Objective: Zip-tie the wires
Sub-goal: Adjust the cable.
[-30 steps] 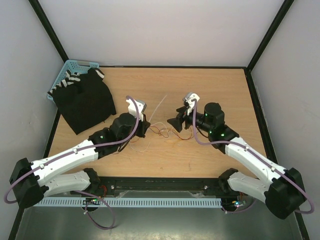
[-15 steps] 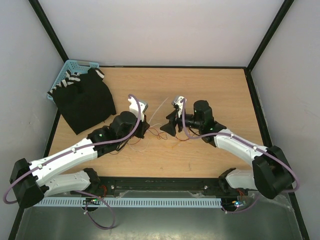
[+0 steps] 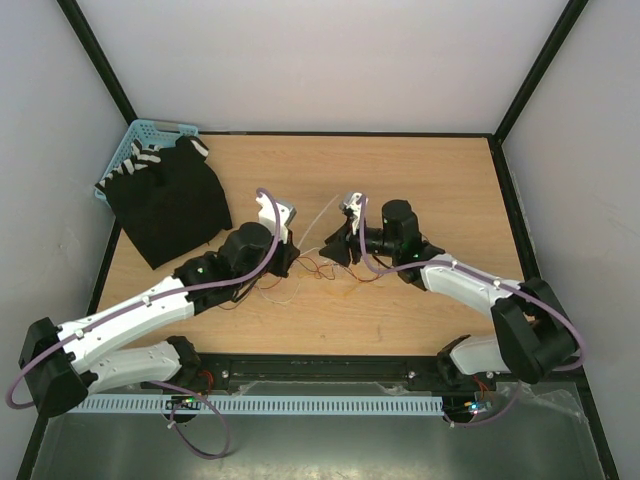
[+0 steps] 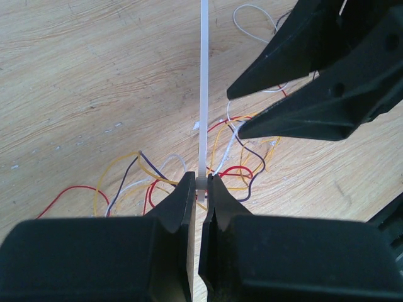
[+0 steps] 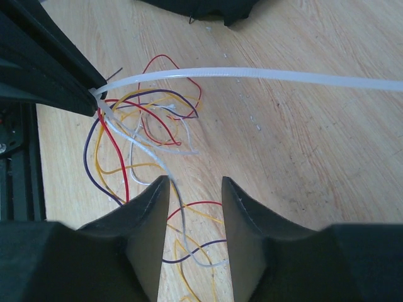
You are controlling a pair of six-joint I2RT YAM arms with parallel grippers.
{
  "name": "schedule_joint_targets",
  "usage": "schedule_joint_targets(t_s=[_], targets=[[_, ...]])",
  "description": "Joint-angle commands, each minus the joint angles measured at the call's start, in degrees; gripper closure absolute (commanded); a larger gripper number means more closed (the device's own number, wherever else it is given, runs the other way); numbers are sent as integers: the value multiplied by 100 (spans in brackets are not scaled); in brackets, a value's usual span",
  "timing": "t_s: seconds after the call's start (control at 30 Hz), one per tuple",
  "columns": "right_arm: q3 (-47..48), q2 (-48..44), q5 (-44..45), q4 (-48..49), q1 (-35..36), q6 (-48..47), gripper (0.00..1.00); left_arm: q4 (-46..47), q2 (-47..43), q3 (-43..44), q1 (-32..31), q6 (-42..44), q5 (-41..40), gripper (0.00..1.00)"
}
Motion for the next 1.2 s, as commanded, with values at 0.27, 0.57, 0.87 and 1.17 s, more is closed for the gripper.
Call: schedule_joint_targets(t_s=[0.27, 0.57, 0.87, 1.17], targets=[[130, -1183, 1029, -830, -22, -291, 100, -234, -453, 165, 200, 8, -186, 100], [195, -1570, 2184, -1565, -86, -339, 100, -463, -742, 143, 337, 40, -311, 100], [146, -1746, 2988, -1735, -410, 39, 100, -579, -814, 214, 457, 109, -348, 100], [138, -1716, 2875, -1737, -571, 74, 100, -605, -815, 243, 571, 146, -275, 100]])
